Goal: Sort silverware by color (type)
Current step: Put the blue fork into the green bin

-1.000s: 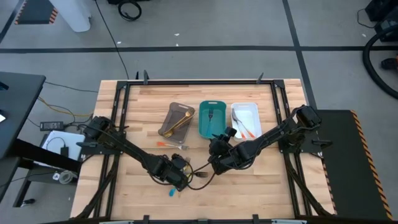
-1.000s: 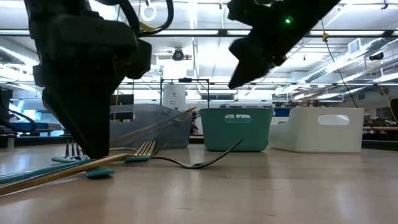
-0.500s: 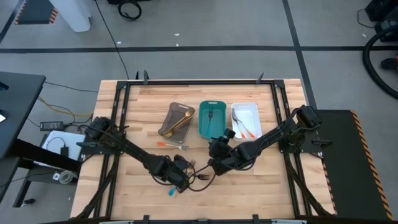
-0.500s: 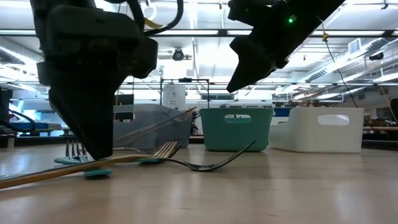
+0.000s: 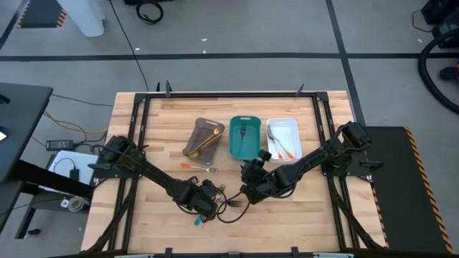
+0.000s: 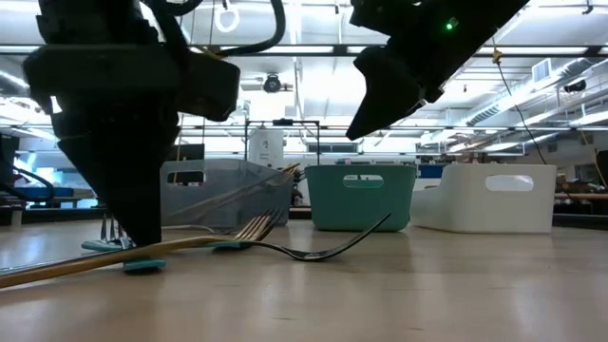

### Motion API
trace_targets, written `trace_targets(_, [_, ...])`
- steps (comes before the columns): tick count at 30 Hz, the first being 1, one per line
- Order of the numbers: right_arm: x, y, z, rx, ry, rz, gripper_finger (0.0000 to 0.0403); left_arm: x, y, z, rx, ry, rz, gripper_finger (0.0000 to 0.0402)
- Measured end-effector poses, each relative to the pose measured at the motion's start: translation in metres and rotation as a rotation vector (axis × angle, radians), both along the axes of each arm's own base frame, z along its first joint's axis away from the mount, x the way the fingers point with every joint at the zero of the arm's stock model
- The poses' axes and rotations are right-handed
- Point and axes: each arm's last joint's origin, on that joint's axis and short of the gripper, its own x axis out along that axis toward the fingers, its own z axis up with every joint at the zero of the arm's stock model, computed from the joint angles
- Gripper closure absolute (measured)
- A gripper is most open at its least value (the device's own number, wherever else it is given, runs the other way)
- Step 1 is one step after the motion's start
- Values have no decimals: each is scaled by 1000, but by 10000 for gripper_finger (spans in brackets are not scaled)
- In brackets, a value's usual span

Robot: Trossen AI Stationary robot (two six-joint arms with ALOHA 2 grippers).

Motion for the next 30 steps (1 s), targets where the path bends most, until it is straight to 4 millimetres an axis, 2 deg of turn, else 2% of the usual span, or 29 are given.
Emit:
trace_targets(22, [-4, 1, -5, 16, -2, -9, 288, 2, 13, 3, 152, 83, -480, 260])
trace_targets(30, [-4, 1, -6, 41, -7, -5, 288, 2, 23, 27, 218, 93, -558, 260])
